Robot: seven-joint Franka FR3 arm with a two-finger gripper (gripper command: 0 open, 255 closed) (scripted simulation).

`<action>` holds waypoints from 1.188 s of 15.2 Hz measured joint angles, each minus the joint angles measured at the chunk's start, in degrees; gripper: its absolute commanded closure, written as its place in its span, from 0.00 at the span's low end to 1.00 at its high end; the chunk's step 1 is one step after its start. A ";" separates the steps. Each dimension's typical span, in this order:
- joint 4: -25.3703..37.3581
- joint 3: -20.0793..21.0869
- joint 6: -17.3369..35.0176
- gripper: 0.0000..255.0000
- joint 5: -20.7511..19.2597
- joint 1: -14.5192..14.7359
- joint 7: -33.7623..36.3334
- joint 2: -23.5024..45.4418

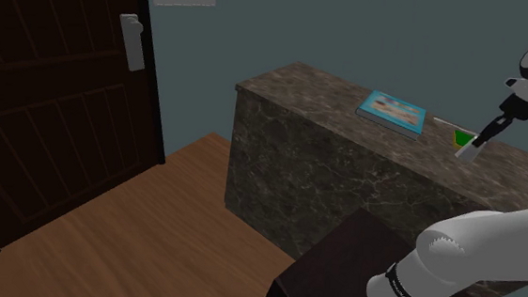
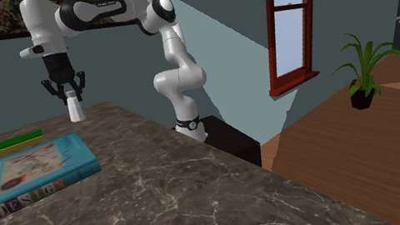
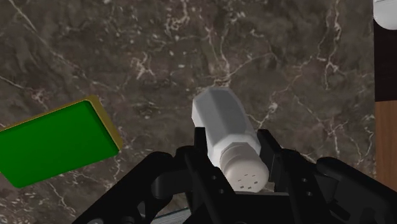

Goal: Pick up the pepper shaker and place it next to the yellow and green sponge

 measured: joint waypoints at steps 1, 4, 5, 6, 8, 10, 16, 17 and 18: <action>-0.68 -0.34 0.76 1.00 -0.14 -0.04 -0.13 0.04; -2.20 -0.73 2.25 1.00 -0.42 -0.17 -0.11 -0.04; -2.29 -0.78 2.39 1.00 -0.42 -0.15 -0.11 0.00; -2.33 -0.81 2.47 1.00 -0.40 -0.12 -0.11 0.04; -2.34 -0.85 2.53 1.00 -0.39 -0.10 -0.12 0.08; -2.34 -0.86 2.54 0.00 -0.39 -0.09 -0.12 0.09; -2.34 -0.86 2.55 0.00 -0.39 -0.09 -0.13 0.09; -1.55 -0.62 1.64 0.00 -0.35 -0.16 -0.22 -0.06; -0.15 -0.24 0.20 0.00 -0.17 -0.14 -0.27 -0.11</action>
